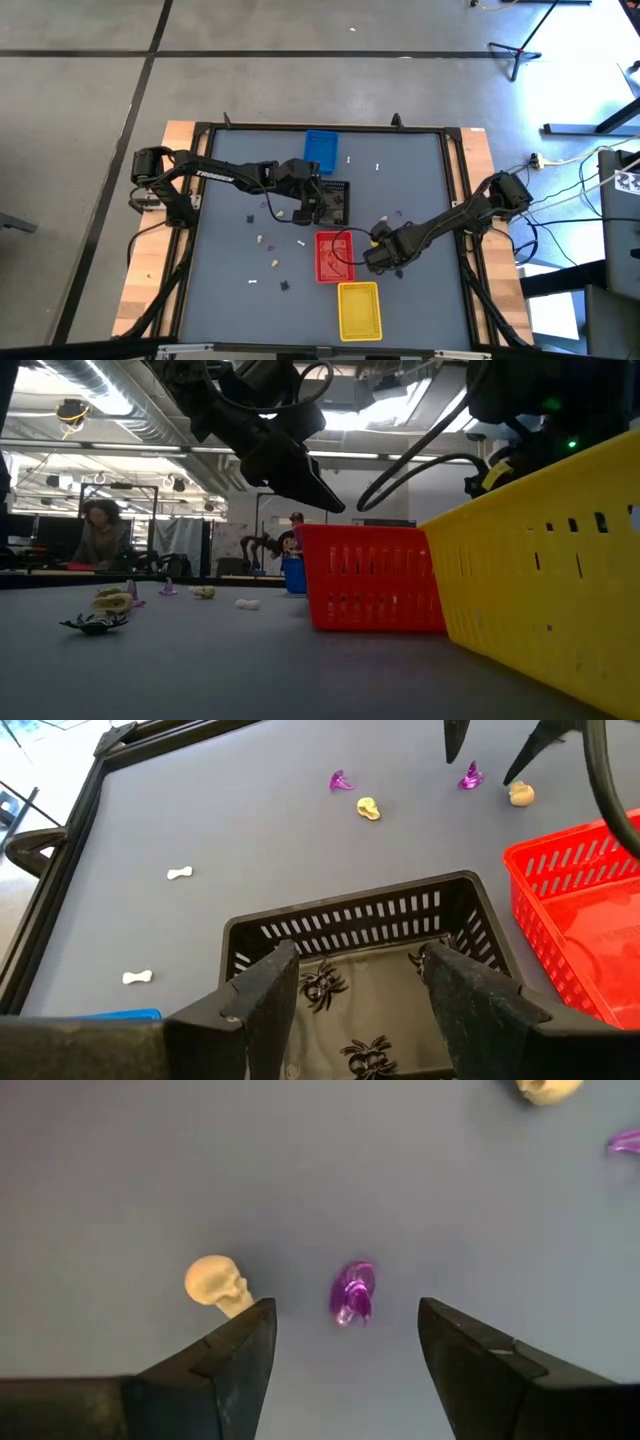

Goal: Sort Halloween decoration
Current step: Put the violet witch hat toy into the red bin

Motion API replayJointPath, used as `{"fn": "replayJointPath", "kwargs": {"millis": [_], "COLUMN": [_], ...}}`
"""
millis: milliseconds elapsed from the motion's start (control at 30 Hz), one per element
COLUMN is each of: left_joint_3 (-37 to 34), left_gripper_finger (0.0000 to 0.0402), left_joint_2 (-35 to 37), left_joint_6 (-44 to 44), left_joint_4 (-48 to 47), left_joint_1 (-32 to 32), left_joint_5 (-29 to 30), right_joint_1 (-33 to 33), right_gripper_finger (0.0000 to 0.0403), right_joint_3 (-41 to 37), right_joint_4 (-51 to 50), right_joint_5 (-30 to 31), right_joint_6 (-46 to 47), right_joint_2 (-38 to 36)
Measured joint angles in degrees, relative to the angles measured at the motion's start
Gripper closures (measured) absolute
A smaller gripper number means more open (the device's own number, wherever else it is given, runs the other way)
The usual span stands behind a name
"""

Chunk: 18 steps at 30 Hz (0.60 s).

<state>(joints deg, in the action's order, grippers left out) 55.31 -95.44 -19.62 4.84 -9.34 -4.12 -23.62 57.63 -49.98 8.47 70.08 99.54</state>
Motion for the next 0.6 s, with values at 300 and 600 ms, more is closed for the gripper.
{"fn": "replayJointPath", "kwargs": {"millis": [300,600], "left_joint_3": [0.0,0.0], "left_gripper_finger": [0.0194,0.0194], "left_joint_2": [0.0,0.0], "left_joint_6": [-0.04,-0.04], "left_joint_4": [0.02,0.02], "left_joint_1": [0.0,0.02], "left_joint_5": [0.0,0.02], "right_joint_1": [0.0,0.0], "right_gripper_finger": [0.0169,0.0259], "right_joint_3": [0.0,0.0], "right_joint_4": [0.63,0.61], "right_joint_5": [0.99,1.1], "right_joint_6": [-0.05,-1.51], "right_joint_2": [0.36,0.36]}}
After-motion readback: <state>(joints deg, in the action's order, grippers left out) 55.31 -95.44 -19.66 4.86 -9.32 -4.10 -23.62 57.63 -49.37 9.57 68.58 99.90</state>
